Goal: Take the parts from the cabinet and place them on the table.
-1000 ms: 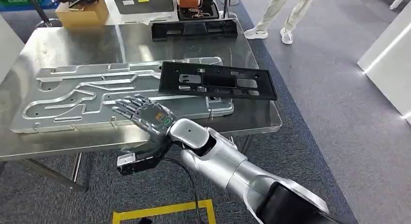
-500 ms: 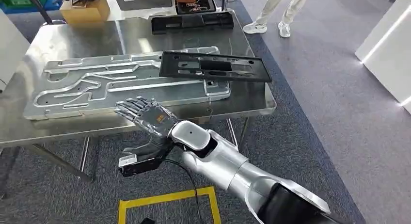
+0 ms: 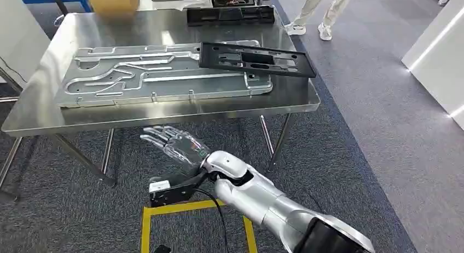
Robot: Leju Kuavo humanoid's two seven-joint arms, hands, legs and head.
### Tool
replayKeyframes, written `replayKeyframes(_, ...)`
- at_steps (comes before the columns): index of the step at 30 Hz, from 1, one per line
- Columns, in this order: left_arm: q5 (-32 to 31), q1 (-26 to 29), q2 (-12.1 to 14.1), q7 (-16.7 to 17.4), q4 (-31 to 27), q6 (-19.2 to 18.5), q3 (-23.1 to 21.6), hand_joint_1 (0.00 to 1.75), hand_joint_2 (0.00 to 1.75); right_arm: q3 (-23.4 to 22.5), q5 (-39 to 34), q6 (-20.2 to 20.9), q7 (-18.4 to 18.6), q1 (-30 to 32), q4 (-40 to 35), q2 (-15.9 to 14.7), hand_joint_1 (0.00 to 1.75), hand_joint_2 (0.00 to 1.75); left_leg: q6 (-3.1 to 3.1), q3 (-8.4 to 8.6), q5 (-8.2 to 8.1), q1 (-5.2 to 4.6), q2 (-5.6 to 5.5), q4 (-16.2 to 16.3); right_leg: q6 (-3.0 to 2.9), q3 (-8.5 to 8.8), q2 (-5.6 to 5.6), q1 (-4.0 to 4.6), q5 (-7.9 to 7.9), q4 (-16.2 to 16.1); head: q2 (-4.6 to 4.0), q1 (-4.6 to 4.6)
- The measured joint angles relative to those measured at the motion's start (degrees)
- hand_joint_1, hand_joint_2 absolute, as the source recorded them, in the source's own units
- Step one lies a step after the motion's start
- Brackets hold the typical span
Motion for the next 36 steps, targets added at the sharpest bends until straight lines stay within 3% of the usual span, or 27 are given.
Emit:
replayKeyframes(2, 0.3, 0.1, 0.0, -0.1, 0.0, 0.5, 0.0, 0.0, 0.0, -1.1, -3.0, -0.7, -3.5, 2.5, 2.4, 0.0, 0.0, 0.0, 0.27, -1.81, 1.35, -0.24, -0.04, 0.1, 0.19, -2.13, 0.2, 0.12, -6.09, 9.0, 0.0, 0.0)
replayKeyframes(3, 0.4, 0.2, 0.0, -0.1, 0.0, 0.6, 0.0, 0.0, 0.0, -1.5, -4.4, -1.6, -5.4, 3.8, 3.9, 0.0, 0.0, 0.0, 0.36, -2.68, 1.97, -0.47, -0.04, 0.1, 0.13, -2.56, 0.26, 0.15, -6.91, 12.6, 0.0, 0.0)
replayKeyframes(4, 0.6, 0.4, 0.0, -0.2, 0.0, 0.8, 0.0, 0.0, 0.0, -2.1, -5.7, -2.6, -6.8, 5.2, 5.7, 0.0, 0.0, 0.0, 0.42, -3.51, 2.57, -0.69, -0.05, 0.1, -0.08, -2.03, 0.29, 0.2, -5.96, 14.1, 0.0, 0.0)
replayKeyframes(6, 0.8, 0.6, 0.0, -0.3, 0.0, 1.0, 0.1, 0.0, 0.0, -3.2, -7.9, -3.8, -8.5, 7.5, 8.9, 0.3, 0.0, 0.0, 0.41, -4.98, 3.68, -1.2, -0.11, 0.1, -1.05, 2.08, 0.4, 0.71, -2.29, 10.3, 0.0, 0.0)
replayKeyframes(7, 0.9, 0.7, 0.0, -0.5, 0.0, 1.1, 0.1, 0.0, 0.0, -4.0, -8.6, -4.2, -8.9, 8.4, 10.3, 0.6, 0.0, 0.0, 0.33, -5.68, 4.32, -1.49, -0.18, 0.1, -2.05, 5.99, 0.51, 1.09, -1.29, 5.2, 0.0, 0.0)
replayKeyframes(8, 1.0, 0.7, 0.0, -0.6, 0.0, 1.3, 0.1, 0.0, 0.0, -4.6, -9.1, -4.5, -9.2, 8.9, 11.4, 1.0, 0.0, 0.0, 0.29, -5.98, 4.85, -1.32, -0.14, 0.2, -3.33, 10.46, 0.79, 1.74, -2.4, -0.4, 0.0, -0.02)
replayKeyframes(9, 1.1, 0.8, 0.0, -0.7, 0.0, 1.4, 0.1, 0.0, 0.0, -5.2, -9.5, -4.8, -9.4, 9.4, 12.2, 1.3, 0.0, 0.0, -0.06, -6.29, 5.23, -1.78, -0.18, 0.2, -3.82, 13.7, 0.55, 2.17, -4.64, -5.6, 0.0, 0.0)
replayKeyframes(10, 1.1, 0.8, -0.1, -0.8, 0.0, 1.5, 0.2, 0.0, 0.0, -5.8, -9.8, -5.1, -9.5, 9.8, 13.1, 1.6, 0.0, 0.0, -0.36, -6.21, 5.86, -1.61, 0.04, -0.1, -2.93, 13.53, 0.35, 1.99, -4.09, -5.6, 0.0, -0.04)
replayKeyframes(12, 1.2, 0.8, 0.0, -1.0, 0.0, 1.7, 0.2, 0.0, 0.0, -7.0, -10.8, -5.7, -9.9, 11.0, 14.7, 2.0, 0.0, 0.0, -0.91, -6.18, 7.01, -1.26, 0.04, -0.6, -3.34, 13.2, 0.41, 2.38, -3.24, -6.0, 0.0, -0.02)
replayKeyframes(13, 1.2, 1.2, 0.0, -1.1, 0.0, 1.8, 0.3, 0.0, 0.0, -7.8, -11.3, -6.2, -10.1, 11.9, 15.3, 2.1, 0.0, 0.0, -1.43, -6.29, 7.72, -1.67, -0.15, -1.0, -3.6, 12.88, 0.28, 2.12, -2.23, -6.9, 0.0, -0.02)
replayKeyframes(14, 1.2, 1.3, 0.0, -1.1, 0.0, 1.9, 0.3, 0.0, 0.0, -8.4, -11.7, -6.6, -10.2, 12.6, 15.9, 2.3, 0.0, 0.0, -1.47, -6.96, 5.45, -1.32, -0.18, 0.0, -4.01, 12.35, -0.21, 1.84, -1.28, -7.2, 0.0, -0.02)
replayKeyframes(15, 1.2, 1.4, 0.0, -1.1, 0.0, 1.9, 0.3, 0.0, 0.0, -9.0, -12.0, -7.0, -10.3, 13.2, 16.3, 2.7, 0.0, 0.0, -1.6, -8.0, 1.55, -1.18, -0.15, 2.8, -4.44, 11.38, -0.04, 1.66, -0.44, -7.2, 0.0, -0.04)
replayKeyframes(17, 1.1, 1.6, 0.1, -1.2, 0.0, 1.9, 0.3, 0.0, 0.0, -9.9, -12.4, -7.4, -10.4, 14.2, 16.8, 3.1, 0.0, 0.0, -2.24, -9.93, -5.14, -0.89, -0.09, 11.3, -4.36, 9.5, 0.0, 1.65, 0.97, -7.2, 0.0, -0.04)
replayKeyframes(18, 1.1, 1.6, 0.1, -1.2, 0.0, 1.9, 0.3, 0.0, 0.0, -10.3, -12.4, -7.5, -10.4, 14.7, 17.1, 3.1, 0.0, 0.0, -2.55, -10.55, -6.8, -0.83, -0.09, 15.4, -4.29, 8.57, -0.16, 1.66, 1.63, -7.1, 0.0, -0.04)
replayKeyframes(19, 1.0, 1.6, 0.1, -1.2, 0.0, 1.9, 0.3, 0.0, 0.0, -10.7, -12.4, -7.7, -10.4, 15.1, 17.4, 3.1, 0.0, 0.0, -2.78, -10.43, -6.41, -0.75, -0.08, 18.1, -4.18, 7.56, -0.37, 1.65, 2.34, -7.0, 0.0, -0.04)
replayKeyframes(20, 1.0, 1.6, 0.1, -1.2, 0.0, 1.9, 0.3, 0.0, 0.0, -10.9, -12.4, -7.9, -10.2, 15.5, 17.7, 3.1, 0.0, 0.0, -2.95, -9.14, -4.06, -0.63, -0.07, 18.4, -4.02, 6.44, -0.41, 1.59, 3.06, -6.7, 0.0, -0.04)
replayKeyframes(22, 0.6, 1.6, 0.3, -1.1, 0.0, 1.8, 0.3, 0.0, 0.0, -11.5, -12.1, -8.3, -9.7, 16.1, 17.9, 3.3, 0.0, 0.0, -3.09, -3.65, 0.32, -0.46, -0.04, 12.5, -3.62, 4.29, -0.47, 1.41, 4.12, -5.9, 0.0, -0.04)
replayKeyframes(23, 0.4, 1.5, 0.3, -1.1, 0.0, 1.8, 0.3, 0.0, 0.0, -11.8, -11.8, -8.7, -9.3, 16.4, 18.0, 3.4, 0.0, 0.0, -3.13, 0.28, 0.07, -0.4, -0.03, 7.5, -3.36, 3.4, -0.42, 1.33, 4.57, -5.3, 0.0, -0.04)
replayKeyframes(24, 0.2, 1.3, 0.3, -1.0, 0.0, 1.7, 0.3, 0.0, 0.0, -12.0, -11.3, -9.0, -9.1, 16.6, 17.9, 3.5, 0.0, 0.0, -3.07, 4.49, -3.28, -0.63, -0.05, 1.4, -2.97, 2.73, -0.3, 1.58, 4.86, -4.6, 0.0, -0.07)
replayKeyframes(25, -0.1, 1.1, 0.3, -0.9, 0.0, 1.7, 0.3, 0.0, 0.0, -12.3, -10.8, -9.4, -8.7, 16.8, 17.9, 3.5, 0.0, 0.0, -2.03, 5.92, -4.93, -0.91, -0.29, -2.0, -2.63, 2.57, -0.31, 1.62, 5.18, -4.2, 0.0, -0.04)
replayKeyframes(28, -0.7, 1.3, 0.3, -0.5, 0.0, 1.4, 0.3, 0.0, 0.0, -13.5, -9.4, -10.2, -8.1, 18.0, 17.4, 3.3, 0.0, 0.0, -0.53, 4.72, -3.68, -1.04, -0.12, -1.4, -1.64, 2.52, -0.36, 1.58, 7.09, -4.8, 0.0, -0.02)
replayKeyframes(29, -0.9, 1.3, 0.3, -0.6, 0.0, 1.3, 0.3, 0.0, 0.0, -13.9, -8.8, -10.4, -7.8, 18.3, 17.1, 3.1, 0.0, 0.0, -0.02, 4.19, -2.85, -0.74, 0.3, -1.5, -1.27, 2.11, -0.03, 1.21, 6.13, -4.3, 0.0, -0.04)
replayKeyframes(30, -1.2, 1.2, 0.3, -0.7, 0.0, 1.3, 0.2, 0.0, 0.0, -14.3, -8.2, -10.7, -7.2, 18.7, 16.8, 3.0, 0.0, 0.0, 0.45, 3.26, -2.46, -0.76, 0.32, -1.6, -0.93, 1.06, 0.22, 1.12, 2.82, -2.5, 0.0, -0.02)
replayKeyframes(32, -2.1, 1.2, 0.3, -1.2, 0.0, 1.7, 0.0, 0.0, 0.0, -15.2, -6.8, -10.9, -6.5, 19.4, 16.0, 2.8, 0.0, 0.0, 0.76, 1.57, -0.99, -0.78, 0.32, -1.5, -0.4, -1.39, 0.37, 0.96, -4.47, 5.5, 0.0, -0.02)
replayKeyframes(33, -2.6, 1.2, 0.3, -1.2, 0.0, 1.8, -0.4, 0.0, 0.0, -15.5, -6.5, -10.9, -6.2, 19.6, 15.7, 2.7, 0.0, 0.0, 0.73, 0.72, -0.31, -0.8, 0.36, -1.5, -0.23, -2.36, 0.37, 0.94, -6.17, 9.8, 0.0, -0.04)
replayKeyframes(34, -2.8, 1.2, 0.3, -1.1, 0.0, 1.9, -0.5, 0.0, 0.0, -15.7, -5.7, -11.1, -5.7, 19.9, 15.5, 2.5, 0.0, 0.0, 0.64, -0.14, 0.31, -0.81, 0.39, -1.4, -0.17, -2.8, 0.36, 0.93, -5.69, 13.1, 0.0, -0.04)
replayKeyframes(36, -3.0, 1.2, 0.3, -0.9, 0.0, 1.9, -0.9, 0.0, 0.0, -16.2, -3.2, -11.3, -3.7, 20.6, 14.9, 2.3, 0.0, 0.0, 0.45, -1.48, 1.31, -0.82, 0.43, -1.4, -0.38, -0.63, 0.38, 0.94, -1.74, 12.7, 0.0, -0.04)
